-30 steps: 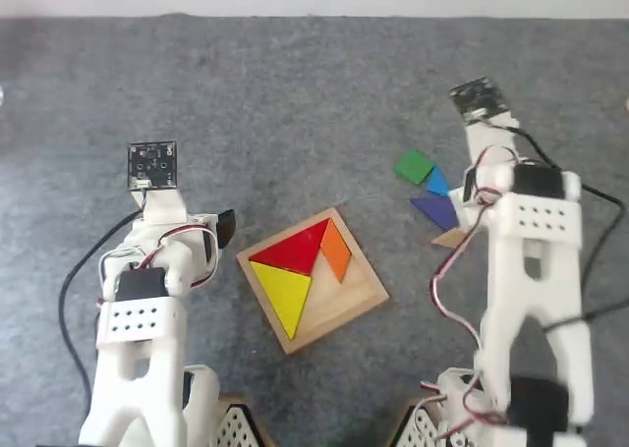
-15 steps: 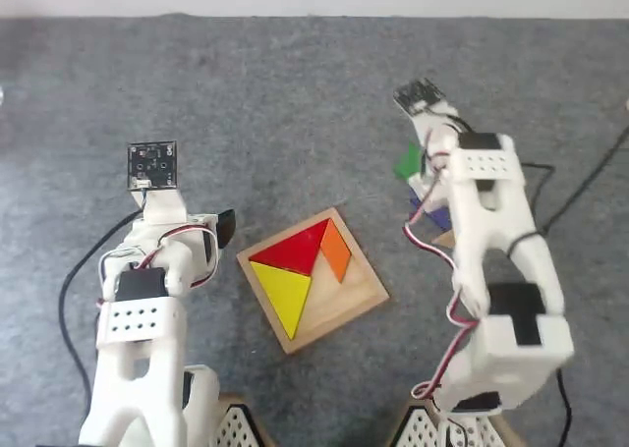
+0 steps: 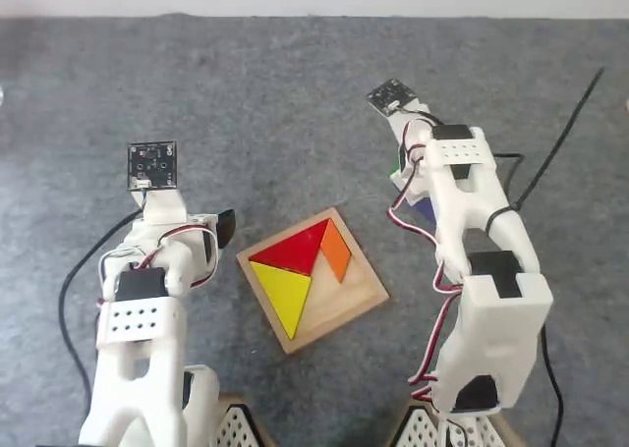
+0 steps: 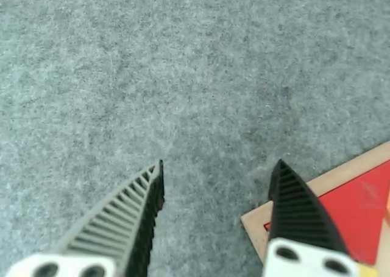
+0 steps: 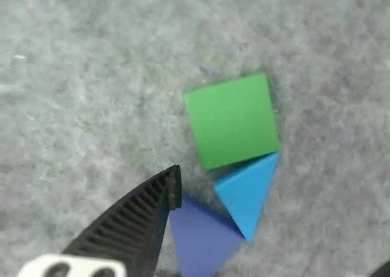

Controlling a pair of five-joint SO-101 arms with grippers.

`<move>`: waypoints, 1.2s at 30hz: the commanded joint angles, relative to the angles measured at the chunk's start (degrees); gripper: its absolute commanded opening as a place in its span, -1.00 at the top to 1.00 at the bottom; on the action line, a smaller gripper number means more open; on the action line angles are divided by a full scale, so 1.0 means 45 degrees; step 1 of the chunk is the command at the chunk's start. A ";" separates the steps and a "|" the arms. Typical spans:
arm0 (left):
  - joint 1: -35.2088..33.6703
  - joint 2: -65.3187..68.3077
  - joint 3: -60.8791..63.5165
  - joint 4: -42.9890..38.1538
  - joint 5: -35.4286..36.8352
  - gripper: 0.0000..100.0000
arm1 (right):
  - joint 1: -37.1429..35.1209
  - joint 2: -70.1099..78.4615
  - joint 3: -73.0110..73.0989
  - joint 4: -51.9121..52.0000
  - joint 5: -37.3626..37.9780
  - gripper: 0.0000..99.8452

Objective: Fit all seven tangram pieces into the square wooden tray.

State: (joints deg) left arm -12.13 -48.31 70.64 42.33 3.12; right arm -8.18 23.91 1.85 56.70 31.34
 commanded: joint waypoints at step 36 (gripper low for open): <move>-0.0020 -0.0332 -0.0127 -0.0195 0.0078 0.45 | 0.2354 -0.5304 0.8127 -0.2256 0.0039 0.05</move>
State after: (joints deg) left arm -12.13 -48.31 70.64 42.33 3.12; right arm 4.31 -1.76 41.49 49.93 30.37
